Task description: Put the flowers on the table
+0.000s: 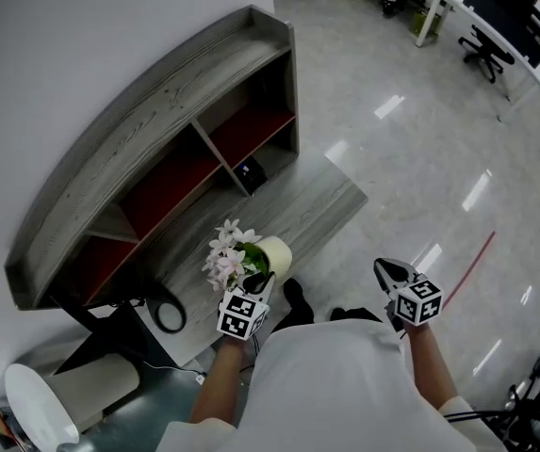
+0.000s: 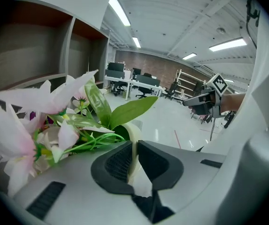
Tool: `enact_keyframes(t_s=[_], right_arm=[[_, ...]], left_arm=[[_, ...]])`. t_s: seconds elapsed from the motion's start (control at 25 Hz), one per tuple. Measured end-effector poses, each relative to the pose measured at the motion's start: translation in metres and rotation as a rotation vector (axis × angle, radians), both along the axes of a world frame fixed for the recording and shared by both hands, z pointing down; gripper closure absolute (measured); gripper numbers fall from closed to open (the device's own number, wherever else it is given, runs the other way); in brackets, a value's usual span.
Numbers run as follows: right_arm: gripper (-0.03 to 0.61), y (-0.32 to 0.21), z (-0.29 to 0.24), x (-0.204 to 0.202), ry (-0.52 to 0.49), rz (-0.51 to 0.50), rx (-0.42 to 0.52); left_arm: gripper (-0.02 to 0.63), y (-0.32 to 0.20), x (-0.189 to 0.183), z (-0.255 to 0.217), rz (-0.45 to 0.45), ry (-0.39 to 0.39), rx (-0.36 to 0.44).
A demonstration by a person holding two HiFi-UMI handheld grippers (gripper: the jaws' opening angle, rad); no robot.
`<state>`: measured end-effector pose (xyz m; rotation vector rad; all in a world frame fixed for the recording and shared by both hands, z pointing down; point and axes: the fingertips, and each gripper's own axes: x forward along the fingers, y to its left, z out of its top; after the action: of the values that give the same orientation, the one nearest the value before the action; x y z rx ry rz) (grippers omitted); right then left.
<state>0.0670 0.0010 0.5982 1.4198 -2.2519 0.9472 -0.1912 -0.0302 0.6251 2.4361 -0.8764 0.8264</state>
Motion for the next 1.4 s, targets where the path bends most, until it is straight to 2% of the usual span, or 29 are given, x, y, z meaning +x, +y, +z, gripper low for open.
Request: enact_keyframes(t_s=[0.32,0.72,1.2,1.4], right_arm=[[0.558,-0.006,0.001,-0.015,0.023,0.078,-0.015],[0.558,-0.018,0.005,-0.001,0.017,0.140,-0.044],[0.558,-0.081,0.010,0.041,-0.021,0.084,-0.033],[0.558,-0.106,0.011,0.070,-0.032,0.058,-0.039]], left_arm=[[0.561,-0.028,-0.006,0.013,0.119,-0.040,0.006],[0.561,-0.042,0.020,0.036,0.172,-0.044,-0.049],[0.561,-0.086,0.069,0.049,0.131,-0.093,-0.043],[0.561,-0.105,0.100,0.056,0.136,-0.153,-0.045]])
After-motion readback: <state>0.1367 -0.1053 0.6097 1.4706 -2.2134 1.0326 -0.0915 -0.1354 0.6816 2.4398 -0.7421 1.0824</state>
